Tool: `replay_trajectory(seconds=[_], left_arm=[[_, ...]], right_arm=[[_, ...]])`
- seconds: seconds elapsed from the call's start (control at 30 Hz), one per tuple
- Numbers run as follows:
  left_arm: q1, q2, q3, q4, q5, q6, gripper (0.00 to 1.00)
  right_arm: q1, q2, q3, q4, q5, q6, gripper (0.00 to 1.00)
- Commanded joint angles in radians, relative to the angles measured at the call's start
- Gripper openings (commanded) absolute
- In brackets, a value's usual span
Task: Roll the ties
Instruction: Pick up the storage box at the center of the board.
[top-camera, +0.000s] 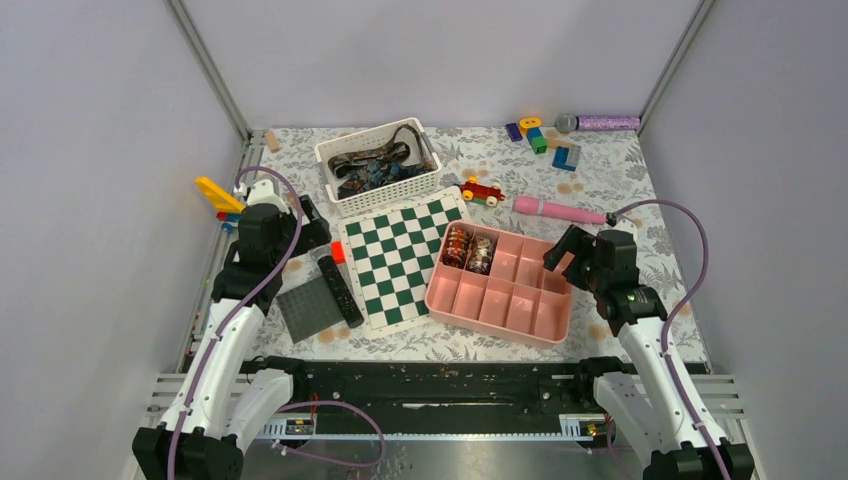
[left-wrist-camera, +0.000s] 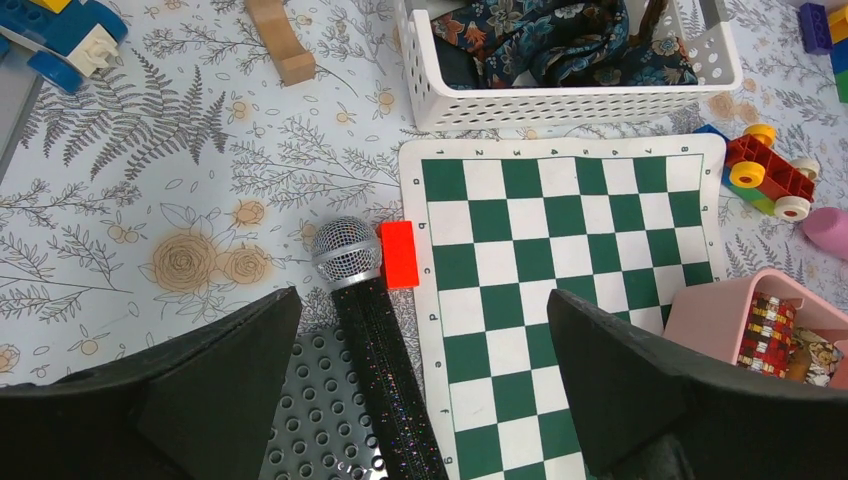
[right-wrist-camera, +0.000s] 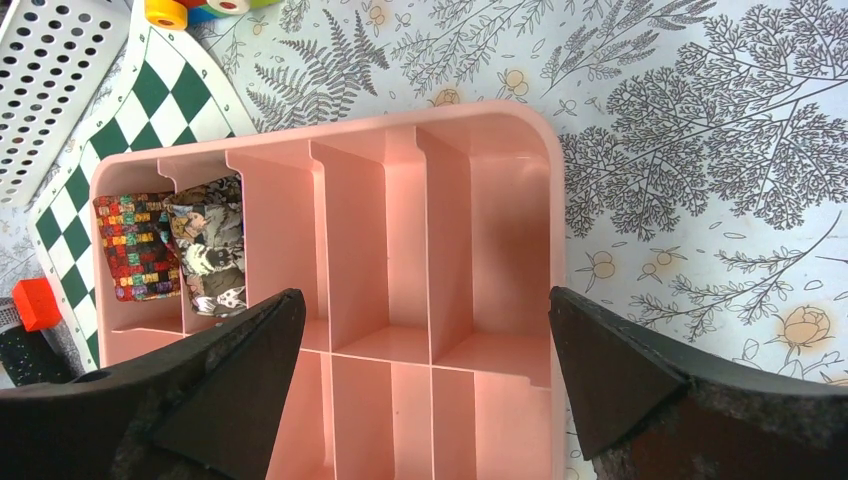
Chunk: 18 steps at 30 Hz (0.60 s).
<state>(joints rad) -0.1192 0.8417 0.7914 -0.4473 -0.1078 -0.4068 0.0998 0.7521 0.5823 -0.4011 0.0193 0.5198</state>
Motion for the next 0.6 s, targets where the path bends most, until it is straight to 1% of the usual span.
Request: replay_trajectory(seconds=[0.0,0.23,0.33,0.47,0.57], left_arm=[[0.006,-0.014,0.026,0.048,-0.033,0.004,0.99],[0.016,0.008,0.034,0.046,-0.02,-0.009,0.99],[0.026,0.013,0.034,0.044,-0.015,-0.015,0.99],[0.038,0.013,0.03,0.037,-0.023,-0.018,0.99],[0.046,0.026,0.032,0.034,-0.012,-0.026,0.99]], right_arm=[[0.0,-0.019,0.035,0.013,0.038,-0.02,0.99],[0.0,-0.032,0.051,-0.002,0.015,-0.034,1.0],[0.0,-0.012,0.074,-0.02,0.005,-0.043,0.99],[0.005,0.039,0.117,-0.047,-0.042,-0.053,0.95],[0.039,0.084,0.148,-0.074,-0.051,-0.046,0.92]])
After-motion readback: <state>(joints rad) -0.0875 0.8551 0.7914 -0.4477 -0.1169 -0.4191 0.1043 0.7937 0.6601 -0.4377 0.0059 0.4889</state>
